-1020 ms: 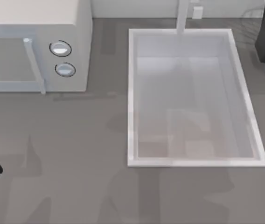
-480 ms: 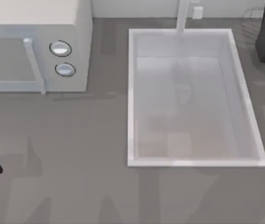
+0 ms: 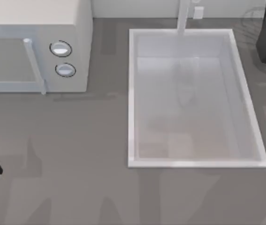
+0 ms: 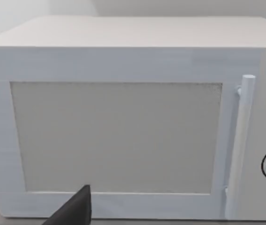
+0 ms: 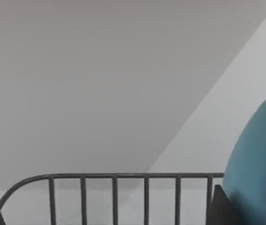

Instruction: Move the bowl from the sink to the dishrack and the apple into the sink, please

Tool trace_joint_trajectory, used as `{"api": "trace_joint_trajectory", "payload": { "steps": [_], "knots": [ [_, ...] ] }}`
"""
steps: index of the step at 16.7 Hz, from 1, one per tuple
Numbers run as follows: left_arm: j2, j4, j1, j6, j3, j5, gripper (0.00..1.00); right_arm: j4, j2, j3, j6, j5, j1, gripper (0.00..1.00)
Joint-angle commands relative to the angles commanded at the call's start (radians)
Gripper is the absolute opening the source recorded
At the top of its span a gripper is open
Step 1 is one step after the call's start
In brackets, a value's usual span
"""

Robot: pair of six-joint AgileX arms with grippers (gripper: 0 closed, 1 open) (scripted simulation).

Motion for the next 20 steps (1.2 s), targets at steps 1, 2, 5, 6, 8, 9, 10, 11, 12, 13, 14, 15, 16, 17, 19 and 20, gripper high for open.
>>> {"api": "trace_joint_trajectory", "payload": {
  "steps": [1, 2, 5, 6, 8, 9, 10, 11, 12, 13, 14, 15, 16, 17, 19, 20],
  "knots": [
    [0.0, 0.0, 0.0, 0.0, 0.0, 0.0, 1.0, 0.0, 0.0, 0.0, 0.0, 0.0, 0.0, 0.38],
    [0.0, 0.0, 0.0, 0.0, 0.0, 0.0, 1.0, 0.0, 0.0, 0.0, 0.0, 0.0, 0.0, 0.45],
    [0.0, 0.0, 0.0, 0.0, 0.0, 0.0, 1.0, 0.0, 0.0, 0.0, 0.0, 0.0, 0.0, 0.68],
    [0.0, 0.0, 0.0, 0.0, 0.0, 0.0, 1.0, 0.0, 0.0, 0.0, 0.0, 0.0, 0.0, 0.75],
    [0.0, 0.0, 0.0, 0.0, 0.0, 0.0, 1.0, 0.0, 0.0, 0.0, 0.0, 0.0, 0.0, 0.9],
    [0.0, 0.0, 0.0, 0.0, 0.0, 0.0, 1.0, 0.0, 0.0, 0.0, 0.0, 0.0, 0.0, 0.98],
    [0.0, 0.0, 0.0, 0.0, 0.0, 0.0, 1.0, 0.0, 0.0, 0.0, 0.0, 0.0, 0.0, 1.0],
    [0.0, 0.0, 0.0, 0.0, 0.0, 0.0, 1.0, 0.0, 0.0, 0.0, 0.0, 0.0, 0.0, 1.0],
    [0.0, 0.0, 0.0, 0.0, 0.0, 0.0, 1.0, 0.0, 0.0, 0.0, 0.0, 0.0, 0.0, 1.0],
    [0.0, 0.0, 0.0, 0.0, 0.0, 0.0, 1.0, 0.0, 0.0, 0.0, 0.0, 0.0, 0.0, 1.0],
    [0.0, 0.0, 0.0, 0.0, 0.0, 0.0, 1.0, 0.0, 0.0, 0.0, 0.0, 0.0, 0.0, 1.0],
    [0.0, 0.0, 0.0, 0.0, 0.0, 0.0, 1.0, 0.0, 0.0, 0.0, 0.0, 0.0, 0.0, 1.0],
    [0.0, 0.0, 0.0, 0.0, 0.0, 0.0, 1.0, 0.0, 0.0, 0.0, 0.0, 0.0, 0.0, 1.0],
    [0.0, 0.0, 0.0, 0.0, 0.0, 0.0, 1.0, 0.0, 0.0, 0.0, 0.0, 0.0, 0.0, 1.0],
    [0.0, 0.0, 0.0, 0.0, 0.0, 0.0, 1.0, 0.0, 0.0, 0.0, 0.0, 0.0, -0.002, 1.0],
    [0.0, 0.0, 0.0, 0.0, 0.0, 0.0, 1.0, -0.004, -0.009, -0.004, 0.0, 0.001, 0.0, 1.0]
  ]
}}
